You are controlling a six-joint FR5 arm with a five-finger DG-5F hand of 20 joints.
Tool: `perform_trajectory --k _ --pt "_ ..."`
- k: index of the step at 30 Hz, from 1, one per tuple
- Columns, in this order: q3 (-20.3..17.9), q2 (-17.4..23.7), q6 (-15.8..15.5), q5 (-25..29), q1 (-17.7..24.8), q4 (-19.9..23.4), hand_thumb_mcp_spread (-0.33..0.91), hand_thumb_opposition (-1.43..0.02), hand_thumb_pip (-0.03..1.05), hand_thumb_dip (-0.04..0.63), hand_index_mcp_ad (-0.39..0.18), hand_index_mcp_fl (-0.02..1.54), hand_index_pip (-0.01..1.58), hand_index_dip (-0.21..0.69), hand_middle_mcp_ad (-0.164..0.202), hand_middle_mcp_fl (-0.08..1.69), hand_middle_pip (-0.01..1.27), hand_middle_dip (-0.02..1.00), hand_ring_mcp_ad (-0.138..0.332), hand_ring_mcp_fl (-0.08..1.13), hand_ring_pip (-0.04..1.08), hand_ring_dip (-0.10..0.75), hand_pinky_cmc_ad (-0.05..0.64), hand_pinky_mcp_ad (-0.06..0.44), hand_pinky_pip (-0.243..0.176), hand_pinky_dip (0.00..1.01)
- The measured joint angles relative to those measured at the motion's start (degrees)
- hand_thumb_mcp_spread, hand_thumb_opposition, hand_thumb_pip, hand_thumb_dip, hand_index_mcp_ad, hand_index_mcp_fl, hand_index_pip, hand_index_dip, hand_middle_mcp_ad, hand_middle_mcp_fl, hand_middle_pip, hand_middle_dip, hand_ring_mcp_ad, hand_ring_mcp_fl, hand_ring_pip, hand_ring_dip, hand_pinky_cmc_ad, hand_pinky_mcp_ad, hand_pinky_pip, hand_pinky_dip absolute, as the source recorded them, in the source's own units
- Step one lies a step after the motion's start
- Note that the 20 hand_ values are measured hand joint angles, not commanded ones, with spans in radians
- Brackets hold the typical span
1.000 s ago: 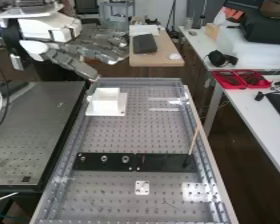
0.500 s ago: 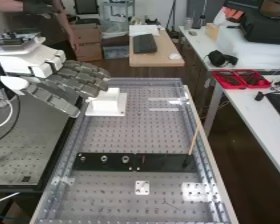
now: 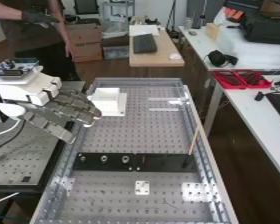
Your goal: Grab the smaller nut and place it in the white container
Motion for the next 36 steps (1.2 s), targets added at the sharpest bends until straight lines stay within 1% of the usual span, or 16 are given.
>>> perform_trajectory --k 2,4,5,8,11,13,15,18,21,23,24,27,29,32,34,36 --pt "-0.27 -0.77 -0.74 -1.04 -0.52 0.72 0.28 -0.79 0.73 0.133 -0.152 0.06 1.01 0.098 0.099 0.12 0.14 0.21 0.202 0.0 0.1 0.091 0.443 0.344 -0.093 0.24" --pt "-0.58 -1.58 -1.21 -2.09 -1.1 1.91 0.3 -0.79 0.77 0.141 -0.162 0.04 1.12 0.094 0.098 0.13 0.14 0.21 0.208 0.0 0.09 0.091 0.45 0.344 -0.089 0.23" --pt "-0.78 -2.11 -1.33 -2.81 -1.49 2.92 0.29 -0.79 0.79 0.141 -0.159 0.04 1.16 0.094 0.098 0.13 0.14 0.21 0.209 0.0 0.1 0.091 0.429 0.34 -0.089 0.24" --pt "-1.09 -3.49 -1.51 -4.1 -2.27 4.74 0.31 -0.79 0.79 0.141 -0.162 0.04 1.25 0.094 0.094 0.14 0.14 0.21 0.19 0.0 0.1 0.091 0.417 0.346 -0.089 0.24" --pt "-1.25 -5.54 -1.6 -5.64 -3.14 6.71 0.31 -0.81 0.79 0.138 -0.159 0.04 1.32 0.096 0.094 0.18 0.14 0.21 0.19 0.0 0.1 0.091 0.417 0.342 -0.089 0.22" --pt "-1.32 -6.55 -1.56 -6.55 -3.58 8.0 0.31 -0.81 0.8 0.159 -0.164 0.04 1.34 0.093 0.093 0.18 0.14 0.21 0.19 0.0 0.1 0.091 0.417 0.326 -0.089 0.22" --pt "-1.39 -7.78 -1.58 -7.67 -4.06 9.39 0.31 -0.8 0.8 0.159 -0.164 0.04 1.38 0.093 0.098 0.18 0.13 0.21 0.19 0.0 0.1 0.091 0.405 0.326 -0.089 0.22" --pt "-1.47 -9.08 -1.94 -8.97 -4.49 10.73 0.31 -0.82 0.8 0.171 -0.176 0.04 1.39 0.091 0.094 0.18 0.13 0.21 0.192 0.0 0.1 0.091 0.403 0.328 -0.089 0.21" --pt "-1.55 -9.98 -2.27 -9.93 -4.78 11.71 0.32 -0.82 0.8 0.171 -0.188 0.05 1.43 0.091 0.093 0.18 0.13 0.22 0.176 0.0 0.1 0.091 0.401 0.326 -0.089 0.21" --pt "-1.57 -10.43 -2.47 -10.31 -4.9 12.01 0.34 -0.84 0.8 0.187 -0.188 0.06 1.44 0.091 0.093 0.18 0.13 0.22 0.176 0.0 0.1 0.091 0.401 0.326 -0.087 0.21" --pt "-1.62 -10.87 -2.65 -10.68 -5.0 12.38 0.34 -0.83 0.8 0.188 -0.188 0.06 1.44 0.091 0.093 0.18 0.13 0.22 0.176 0.0 0.1 0.091 0.4 0.326 -0.075 0.2" --pt "-1.71 -11.63 -2.82 -11.18 -5.13 13.18 0.34 -0.83 0.8 0.188 -0.192 0.09 1.47 0.091 0.093 0.19 0.13 0.22 0.178 0.0 0.1 0.091 0.396 0.326 -0.075 0.19" --pt "-1.72 -12.12 -2.94 -11.43 -5.18 13.6 0.34 -0.83 0.8 0.188 -0.194 0.1 1.47 0.091 0.093 0.19 0.13 0.22 0.164 0.0 0.1 0.091 0.396 0.328 -0.075 0.19" --pt "-1.67 -12.91 -3.26 -11.92 -5.24 14.12 0.34 -0.84 0.8 0.188 -0.188 0.11 1.49 0.091 0.093 0.19 0.13 0.22 0.161 0.0 0.1 0.091 0.401 0.328 -0.075 0.19" --pt "-1.58 -13.44 -3.58 -12.29 -5.26 14.33 0.34 -0.84 0.8 0.188 -0.19 0.1 1.51 0.091 0.093 0.19 0.13 0.22 0.161 0.0 0.1 0.091 0.38 0.328 -0.075 0.19" --pt "-1.41 -14.13 -3.91 -12.74 -5.25 14.58 0.36 -0.85 0.8 0.188 -0.202 0.12 1.51 0.091 0.094 0.2 0.13 0.22 0.161 0.0 0.1 0.091 0.379 0.326 -0.075 0.19"
